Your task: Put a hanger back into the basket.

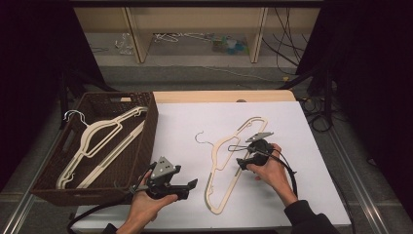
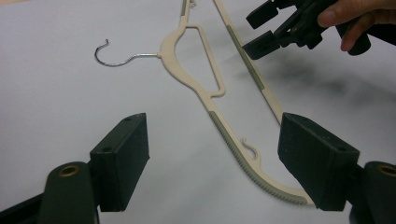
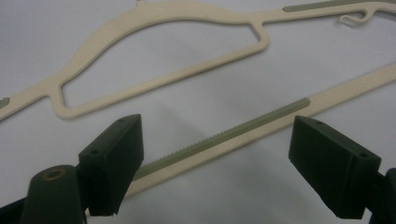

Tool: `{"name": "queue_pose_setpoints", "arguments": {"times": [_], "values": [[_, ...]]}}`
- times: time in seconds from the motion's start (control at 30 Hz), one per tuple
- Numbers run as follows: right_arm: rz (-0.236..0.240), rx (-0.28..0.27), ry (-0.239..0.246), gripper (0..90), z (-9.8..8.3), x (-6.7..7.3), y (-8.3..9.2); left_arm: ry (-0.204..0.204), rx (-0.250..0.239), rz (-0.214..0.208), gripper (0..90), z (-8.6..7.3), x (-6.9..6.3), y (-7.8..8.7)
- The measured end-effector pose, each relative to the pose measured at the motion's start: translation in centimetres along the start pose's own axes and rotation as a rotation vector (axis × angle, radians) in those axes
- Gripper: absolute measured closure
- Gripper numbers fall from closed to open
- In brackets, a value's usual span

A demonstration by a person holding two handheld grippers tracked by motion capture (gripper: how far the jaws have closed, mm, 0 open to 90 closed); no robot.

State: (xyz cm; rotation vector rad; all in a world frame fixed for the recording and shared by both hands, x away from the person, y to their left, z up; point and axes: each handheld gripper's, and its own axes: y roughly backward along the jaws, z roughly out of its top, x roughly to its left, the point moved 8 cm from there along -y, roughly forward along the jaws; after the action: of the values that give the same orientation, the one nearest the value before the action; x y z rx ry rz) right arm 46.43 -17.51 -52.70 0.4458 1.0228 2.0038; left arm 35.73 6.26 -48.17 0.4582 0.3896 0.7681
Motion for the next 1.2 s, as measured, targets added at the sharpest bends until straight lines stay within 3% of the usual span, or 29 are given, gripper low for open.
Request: {"name": "queue_pose_setpoints", "arguments": {"times": [0.1, 0.23, 0.4, 0.43, 0.47, 0.63, 0.73, 0.8, 0.87, 0.97, 1.2], "values": [[-0.013, 0.006, -0.009, 18.7, 0.0, 0.2, -0.2, -0.003, 0.002, -0.003, 24.6, -0.1, 0.0, -0.1], [-0.017, 0.027, 0.021, 19.3, -0.2, 0.2, -0.4, -0.004, 0.004, -0.006, 24.6, -0.1, 0.0, -0.1], [-0.009, 0.000, 0.025, 20.9, 0.3, 0.8, -0.4, -0.016, 0.019, -0.002, 24.6, -0.1, 0.2, 0.0], [-0.002, 0.028, 0.031, 21.2, 0.1, 0.9, -0.4, -0.007, 0.008, -0.001, 24.6, 0.0, 0.1, 0.0], [-0.037, 0.057, 0.011, 20.7, -0.1, 0.8, -0.4, -0.006, 0.006, -0.001, 24.6, 0.1, 0.1, 0.0], [-0.060, 0.078, -0.015, 19.8, -0.4, 0.4, -0.8, -0.005, 0.005, 0.001, 24.6, 0.1, 0.1, 0.1], [-0.050, 0.132, -0.046, 19.8, -0.8, 1.0, -1.1, -0.003, 0.007, 0.000, 24.6, 0.1, 0.2, 0.0], [-0.067, 0.130, -0.029, 17.6, -0.7, 0.9, -1.4, -0.006, 0.013, -0.002, 24.6, 0.0, 0.1, -0.1], [-0.067, 0.148, -0.044, 19.4, -0.7, 1.1, -1.3, 0.000, 0.013, -0.005, 24.5, -0.1, 0.1, -0.2], [-0.008, 0.143, -0.049, 31.8, -0.8, 1.2, -1.3, 0.013, 0.017, -0.019, 24.5, -0.1, 0.0, -0.5], [0.030, 0.183, -0.013, 45.3, -1.3, 0.6, -0.4, 0.031, 0.033, -0.031, 24.3, -0.3, 0.2, -1.2]]}}
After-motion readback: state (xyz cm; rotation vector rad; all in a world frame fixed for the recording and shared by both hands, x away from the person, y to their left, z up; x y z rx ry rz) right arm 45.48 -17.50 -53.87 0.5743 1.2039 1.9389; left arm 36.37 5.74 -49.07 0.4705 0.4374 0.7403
